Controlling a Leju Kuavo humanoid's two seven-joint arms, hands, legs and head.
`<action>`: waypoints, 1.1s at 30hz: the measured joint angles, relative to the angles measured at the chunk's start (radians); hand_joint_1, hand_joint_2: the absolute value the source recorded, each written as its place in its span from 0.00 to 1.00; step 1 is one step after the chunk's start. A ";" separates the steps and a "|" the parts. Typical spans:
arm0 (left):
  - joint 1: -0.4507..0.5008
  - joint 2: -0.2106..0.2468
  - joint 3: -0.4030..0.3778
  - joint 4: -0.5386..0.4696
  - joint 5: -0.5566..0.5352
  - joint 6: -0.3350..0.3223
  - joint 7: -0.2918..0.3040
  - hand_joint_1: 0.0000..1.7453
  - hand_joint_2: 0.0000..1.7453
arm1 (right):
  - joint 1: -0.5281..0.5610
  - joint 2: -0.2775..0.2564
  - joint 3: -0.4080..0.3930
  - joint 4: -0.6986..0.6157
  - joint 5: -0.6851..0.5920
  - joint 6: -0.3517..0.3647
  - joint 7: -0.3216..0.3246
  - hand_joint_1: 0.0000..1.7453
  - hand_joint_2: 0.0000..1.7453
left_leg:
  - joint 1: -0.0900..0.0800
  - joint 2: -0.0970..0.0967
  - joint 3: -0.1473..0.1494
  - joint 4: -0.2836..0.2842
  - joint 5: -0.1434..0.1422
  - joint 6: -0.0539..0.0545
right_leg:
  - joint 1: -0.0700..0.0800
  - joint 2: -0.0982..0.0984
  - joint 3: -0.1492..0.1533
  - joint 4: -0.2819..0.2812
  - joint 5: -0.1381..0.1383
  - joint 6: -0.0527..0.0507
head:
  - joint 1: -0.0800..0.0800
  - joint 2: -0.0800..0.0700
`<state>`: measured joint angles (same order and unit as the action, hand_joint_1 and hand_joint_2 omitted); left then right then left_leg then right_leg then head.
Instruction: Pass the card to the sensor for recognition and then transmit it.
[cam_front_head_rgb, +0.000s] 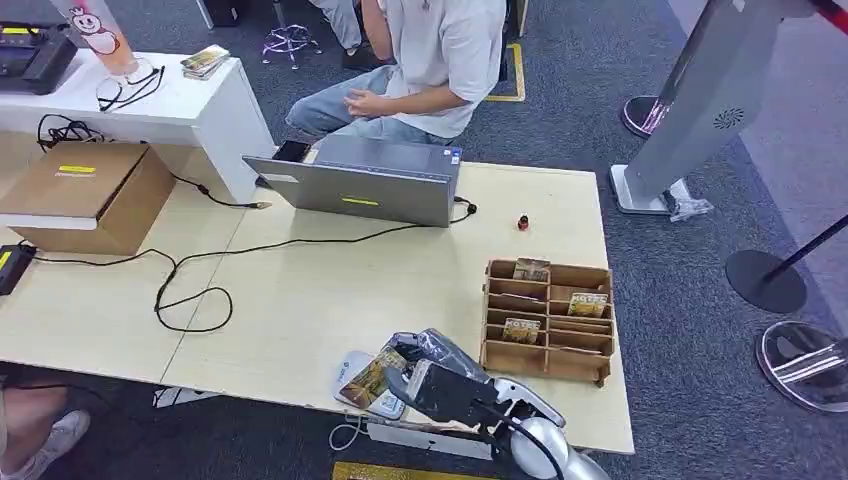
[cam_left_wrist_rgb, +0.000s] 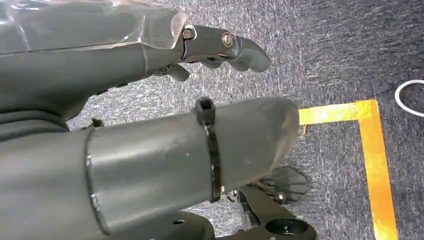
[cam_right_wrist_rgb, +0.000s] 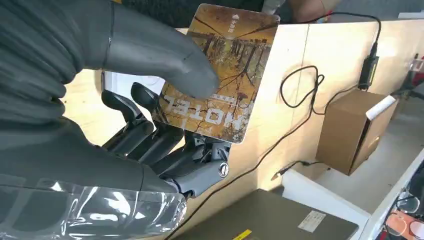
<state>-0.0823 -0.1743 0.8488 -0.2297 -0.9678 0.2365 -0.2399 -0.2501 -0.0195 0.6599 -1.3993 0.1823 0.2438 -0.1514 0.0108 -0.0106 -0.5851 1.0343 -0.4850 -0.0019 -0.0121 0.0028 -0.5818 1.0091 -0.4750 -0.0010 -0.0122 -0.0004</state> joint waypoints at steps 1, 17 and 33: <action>-0.001 -0.001 0.000 0.000 0.000 0.000 0.000 0.00 0.00 | -0.001 0.001 0.002 0.003 0.000 0.000 0.000 1.00 1.00 | 0.000 0.000 0.000 0.000 0.000 0.000 | 0.000 0.000 0.000 0.000 0.000 0.000 | 0.000 0.000; -0.012 -0.009 0.000 0.000 0.010 0.001 0.023 0.00 0.00 | -0.026 0.039 0.029 0.074 0.016 -0.013 0.018 1.00 1.00 | 0.000 0.000 0.000 0.000 0.000 0.000 | 0.000 0.000 0.000 0.000 0.000 0.000 | 0.000 0.000; -0.013 -0.013 -0.001 0.000 0.011 -0.009 0.028 0.00 0.00 | -0.073 0.083 0.043 0.208 0.030 -0.034 0.036 1.00 1.00 | 0.000 0.000 0.000 0.000 0.000 0.000 | 0.000 0.000 0.000 0.000 0.000 0.000 | 0.000 0.000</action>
<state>-0.0956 -0.1873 0.8480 -0.2297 -0.9564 0.2274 -0.2117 -0.3232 0.0633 0.7027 -1.1914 0.2125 0.2102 -0.1152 0.0108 -0.0106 -0.5851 1.0343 -0.4850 -0.0019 -0.0121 0.0029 -0.5818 1.0091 -0.4750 -0.0010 -0.0122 -0.0004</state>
